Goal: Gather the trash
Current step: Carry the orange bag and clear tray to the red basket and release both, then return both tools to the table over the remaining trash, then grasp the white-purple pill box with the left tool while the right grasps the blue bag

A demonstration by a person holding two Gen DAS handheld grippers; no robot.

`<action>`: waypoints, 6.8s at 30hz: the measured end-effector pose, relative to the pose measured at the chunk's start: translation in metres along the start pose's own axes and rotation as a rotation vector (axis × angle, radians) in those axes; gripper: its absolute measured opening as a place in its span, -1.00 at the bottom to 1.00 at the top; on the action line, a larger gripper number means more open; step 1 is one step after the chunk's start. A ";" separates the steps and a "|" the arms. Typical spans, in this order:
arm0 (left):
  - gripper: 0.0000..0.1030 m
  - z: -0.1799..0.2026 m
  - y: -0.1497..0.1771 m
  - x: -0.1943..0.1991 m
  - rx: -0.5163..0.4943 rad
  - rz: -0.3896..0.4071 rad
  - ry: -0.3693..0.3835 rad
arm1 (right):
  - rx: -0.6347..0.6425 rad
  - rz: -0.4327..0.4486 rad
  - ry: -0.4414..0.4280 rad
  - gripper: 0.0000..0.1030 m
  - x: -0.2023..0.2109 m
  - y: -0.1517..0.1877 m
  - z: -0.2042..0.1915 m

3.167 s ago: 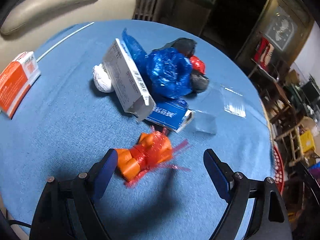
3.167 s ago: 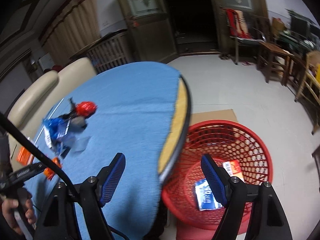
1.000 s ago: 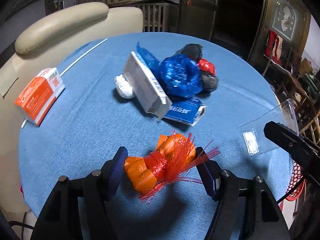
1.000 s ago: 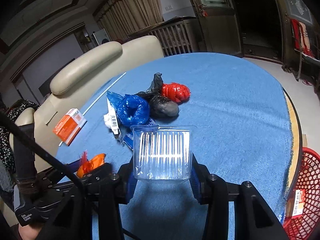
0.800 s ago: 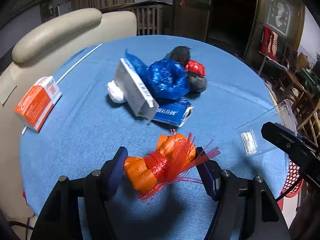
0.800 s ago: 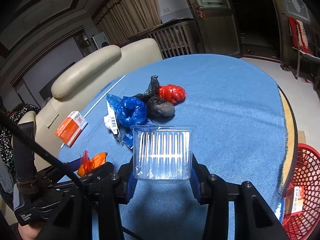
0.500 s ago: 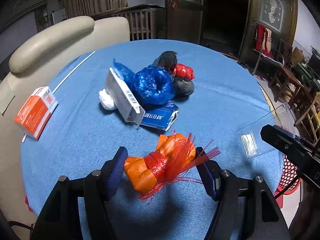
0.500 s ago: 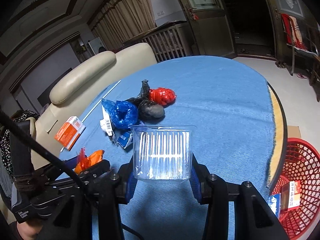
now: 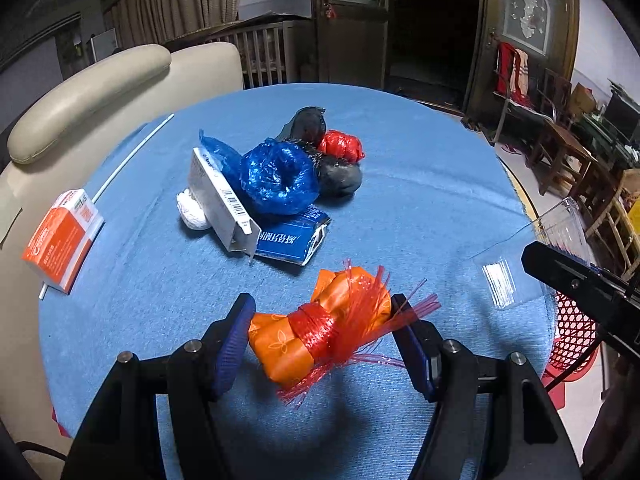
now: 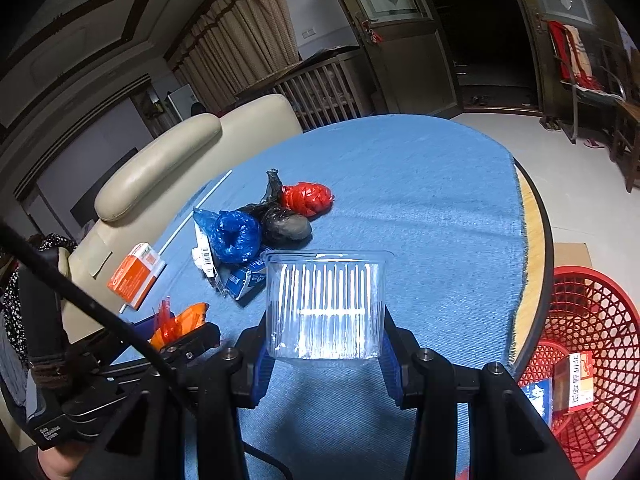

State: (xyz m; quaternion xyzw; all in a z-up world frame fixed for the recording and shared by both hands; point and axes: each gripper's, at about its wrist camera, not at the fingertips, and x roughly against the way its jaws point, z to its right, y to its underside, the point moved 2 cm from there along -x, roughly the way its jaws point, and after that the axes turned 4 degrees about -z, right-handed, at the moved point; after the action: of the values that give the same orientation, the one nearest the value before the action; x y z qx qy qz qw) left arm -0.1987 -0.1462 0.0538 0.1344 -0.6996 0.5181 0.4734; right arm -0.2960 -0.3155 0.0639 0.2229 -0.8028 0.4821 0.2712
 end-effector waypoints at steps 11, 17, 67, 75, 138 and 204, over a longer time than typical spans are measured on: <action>0.35 0.004 0.001 0.002 -0.010 0.007 0.017 | -0.035 0.000 0.034 -0.08 0.011 0.007 0.017; 0.35 0.007 0.001 0.004 -0.024 0.012 0.024 | -0.065 0.012 0.065 -0.08 0.023 0.012 0.037; 0.35 0.166 -0.033 0.024 -0.320 0.054 0.291 | -0.439 0.060 0.389 0.36 0.100 0.058 0.213; 0.35 0.212 -0.036 0.025 -0.397 0.050 0.363 | -0.485 0.112 0.411 0.36 0.116 0.059 0.228; 0.51 -0.134 -0.051 -0.061 0.407 -0.043 -0.066 | -0.278 0.061 0.342 0.36 0.085 0.015 0.129; -0.06 -0.203 0.044 -0.052 0.448 -0.155 -0.080 | 0.196 -0.144 -0.057 0.36 -0.083 -0.048 -0.104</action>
State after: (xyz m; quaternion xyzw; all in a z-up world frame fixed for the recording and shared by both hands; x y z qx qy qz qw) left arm -0.0956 0.0296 -0.0115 0.3098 -0.5730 0.6168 0.4419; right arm -0.1807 -0.2349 0.0813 0.3188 -0.7410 0.5312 0.2590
